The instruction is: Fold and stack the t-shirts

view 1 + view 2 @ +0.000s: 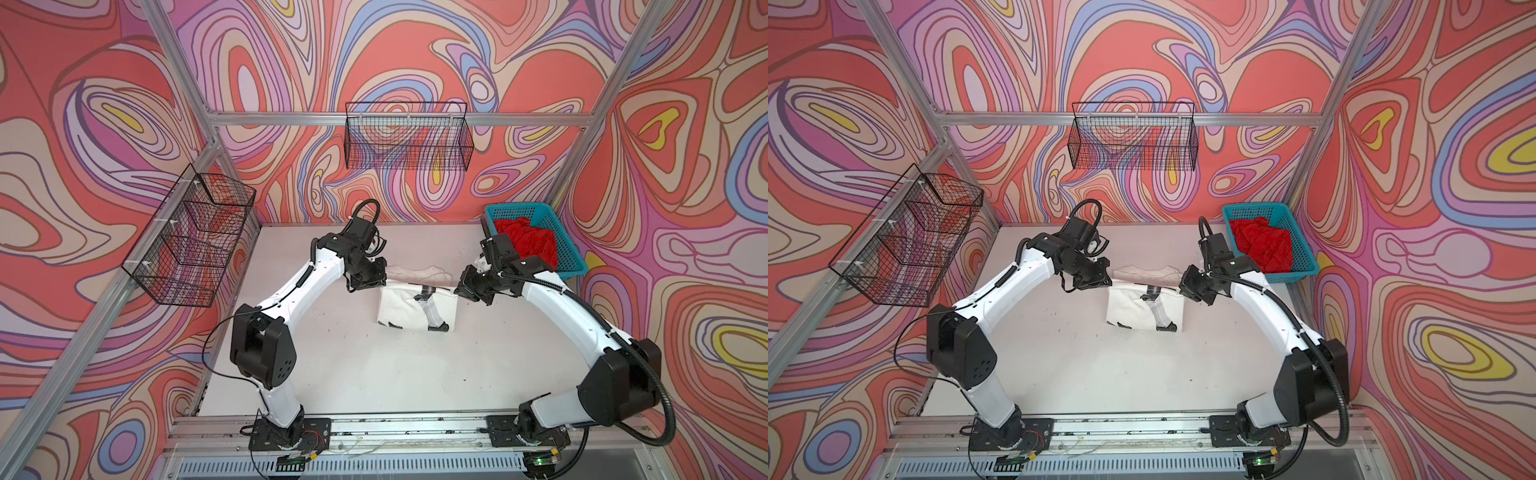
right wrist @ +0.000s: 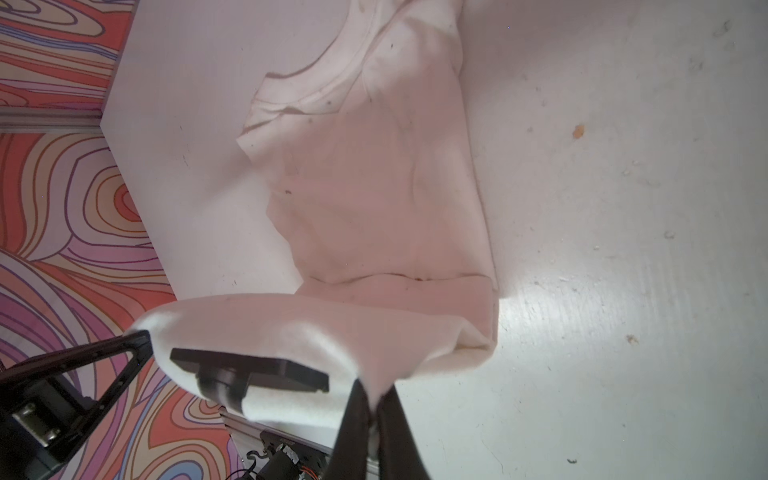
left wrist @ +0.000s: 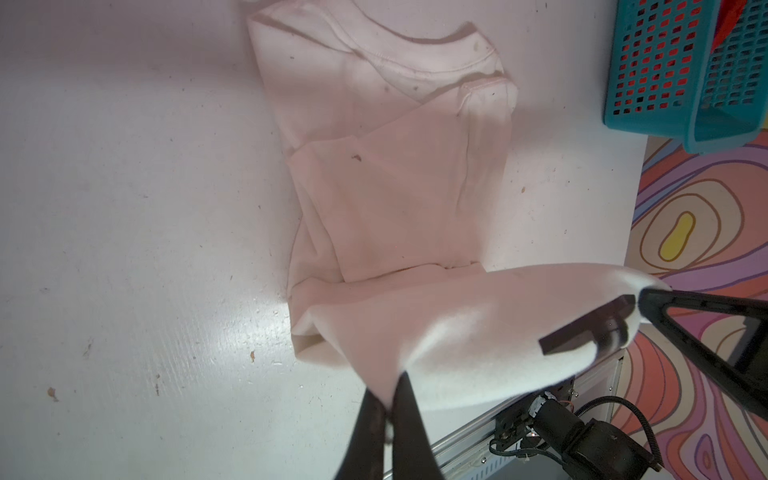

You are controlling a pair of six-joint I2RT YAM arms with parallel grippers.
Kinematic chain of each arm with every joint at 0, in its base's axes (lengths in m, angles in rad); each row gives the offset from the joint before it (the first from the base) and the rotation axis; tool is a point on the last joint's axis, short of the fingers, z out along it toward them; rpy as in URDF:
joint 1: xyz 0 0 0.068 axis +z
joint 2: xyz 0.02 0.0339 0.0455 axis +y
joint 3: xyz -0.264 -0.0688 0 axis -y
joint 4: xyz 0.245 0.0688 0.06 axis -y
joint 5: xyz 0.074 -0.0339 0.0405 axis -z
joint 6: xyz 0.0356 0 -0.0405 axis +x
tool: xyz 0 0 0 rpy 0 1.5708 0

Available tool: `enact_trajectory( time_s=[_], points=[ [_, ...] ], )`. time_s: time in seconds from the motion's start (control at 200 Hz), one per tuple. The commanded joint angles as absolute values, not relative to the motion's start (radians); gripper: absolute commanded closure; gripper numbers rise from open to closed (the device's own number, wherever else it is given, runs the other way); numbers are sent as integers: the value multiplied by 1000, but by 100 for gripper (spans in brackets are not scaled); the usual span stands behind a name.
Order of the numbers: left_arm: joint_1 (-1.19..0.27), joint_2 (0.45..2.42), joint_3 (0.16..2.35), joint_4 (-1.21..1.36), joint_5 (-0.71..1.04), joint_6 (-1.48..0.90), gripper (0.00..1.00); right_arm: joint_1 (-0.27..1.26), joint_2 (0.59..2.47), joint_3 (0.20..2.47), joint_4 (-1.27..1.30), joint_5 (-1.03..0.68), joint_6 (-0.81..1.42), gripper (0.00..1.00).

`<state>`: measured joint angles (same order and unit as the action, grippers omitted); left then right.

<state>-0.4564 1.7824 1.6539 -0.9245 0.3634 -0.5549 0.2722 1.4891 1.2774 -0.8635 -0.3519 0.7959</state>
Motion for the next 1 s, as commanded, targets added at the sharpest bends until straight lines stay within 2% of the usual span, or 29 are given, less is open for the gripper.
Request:
enact_trajectory(
  time_s=[0.0,0.381,0.676,0.997],
  points=[
    [-427,1841,1722,-963,388,-509,100,249,1554,1318,-816,-379,749,100],
    [-380,2076,1926,-934,440,-491,100,207,1815,1461,-730,-399,707,100],
    [-358,2247,2090,-936,454,-494,100,175,1924,1518,-691,-398,699,100],
    [-341,2344,2180,-925,447,-504,100,164,2058,1605,-654,-416,680,100]
  ],
)
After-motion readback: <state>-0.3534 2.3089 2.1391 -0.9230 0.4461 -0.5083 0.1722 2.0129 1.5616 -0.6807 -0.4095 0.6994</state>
